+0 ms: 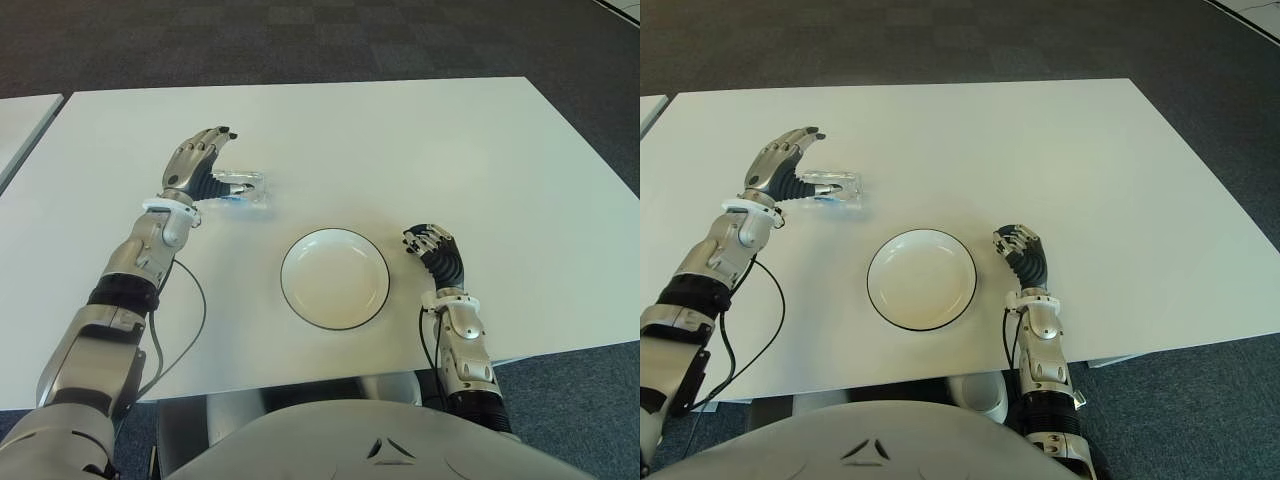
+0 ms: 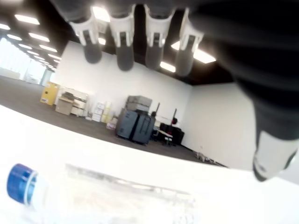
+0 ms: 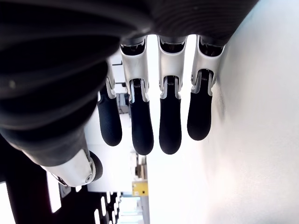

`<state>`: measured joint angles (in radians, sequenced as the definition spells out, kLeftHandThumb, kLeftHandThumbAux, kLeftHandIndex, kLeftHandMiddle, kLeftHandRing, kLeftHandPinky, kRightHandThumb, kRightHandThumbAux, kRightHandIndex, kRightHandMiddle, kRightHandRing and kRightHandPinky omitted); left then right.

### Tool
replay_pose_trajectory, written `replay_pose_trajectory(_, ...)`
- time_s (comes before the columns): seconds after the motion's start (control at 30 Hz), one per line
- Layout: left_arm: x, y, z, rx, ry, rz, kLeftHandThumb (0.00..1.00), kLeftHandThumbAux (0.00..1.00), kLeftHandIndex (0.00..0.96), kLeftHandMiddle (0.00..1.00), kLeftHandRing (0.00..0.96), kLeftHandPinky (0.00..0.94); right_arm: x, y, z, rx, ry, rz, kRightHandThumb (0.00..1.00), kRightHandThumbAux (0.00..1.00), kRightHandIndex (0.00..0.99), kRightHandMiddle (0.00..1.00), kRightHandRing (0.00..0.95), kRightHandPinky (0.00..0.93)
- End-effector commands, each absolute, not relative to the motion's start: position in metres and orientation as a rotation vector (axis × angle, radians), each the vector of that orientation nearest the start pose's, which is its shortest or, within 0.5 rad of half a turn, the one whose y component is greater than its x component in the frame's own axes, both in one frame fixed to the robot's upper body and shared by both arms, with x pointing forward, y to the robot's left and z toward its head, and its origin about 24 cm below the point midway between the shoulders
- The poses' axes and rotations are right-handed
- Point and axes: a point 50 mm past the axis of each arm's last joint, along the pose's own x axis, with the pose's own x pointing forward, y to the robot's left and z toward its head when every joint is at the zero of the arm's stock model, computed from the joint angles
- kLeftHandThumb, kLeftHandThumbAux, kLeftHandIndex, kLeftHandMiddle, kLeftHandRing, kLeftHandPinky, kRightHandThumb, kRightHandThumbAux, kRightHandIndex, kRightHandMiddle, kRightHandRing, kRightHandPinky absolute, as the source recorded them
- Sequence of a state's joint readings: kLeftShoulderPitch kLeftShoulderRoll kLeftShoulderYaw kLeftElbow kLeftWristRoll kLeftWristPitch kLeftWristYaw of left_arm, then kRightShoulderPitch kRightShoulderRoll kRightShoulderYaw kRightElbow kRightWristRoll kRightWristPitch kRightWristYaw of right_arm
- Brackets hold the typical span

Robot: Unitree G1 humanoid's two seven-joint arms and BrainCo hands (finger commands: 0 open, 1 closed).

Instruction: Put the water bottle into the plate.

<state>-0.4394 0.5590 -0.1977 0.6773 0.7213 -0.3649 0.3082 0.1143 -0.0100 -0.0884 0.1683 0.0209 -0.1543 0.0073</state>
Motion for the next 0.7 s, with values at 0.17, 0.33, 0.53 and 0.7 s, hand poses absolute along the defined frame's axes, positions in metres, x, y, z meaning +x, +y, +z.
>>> replay_pose_trajectory(0.17, 0.334, 0.231, 0.054, 1.402, -0.258, -0.158, 0.590, 0.430, 0.003, 0.005, 0.003, 0.001, 0.213, -0.181, -0.019, 0.022, 0.191, -0.129, 0.711, 0.735, 0.422, 0.465, 0.467, 0.480)
replay_pose_trajectory(0.33, 0.336, 0.229, 0.043, 1.449, -0.235, -0.200, 0.600, 0.363, 0.000, 0.000, 0.000, 0.000, 0.213, -0.181, -0.018, 0.025, 0.190, -0.129, 0.711, 0.735, 0.421, 0.466, 0.470, 0.483)
replay_pose_trajectory(0.53, 0.339, 0.226, 0.031, 1.556, -0.182, -0.270, 0.605, 0.293, 0.000, 0.000, 0.000, 0.000, 0.212, -0.183, -0.019, 0.012, 0.192, -0.131, 0.710, 0.735, 0.421, 0.466, 0.470, 0.483)
replay_pose_trajectory(0.7, 0.339, 0.223, 0.024, 1.622, -0.155, -0.322, 0.582, 0.251, 0.000, 0.000, 0.000, 0.000, 0.212, -0.183, -0.019, 0.009, 0.194, -0.133, 0.710, 0.735, 0.421, 0.464, 0.469, 0.481)
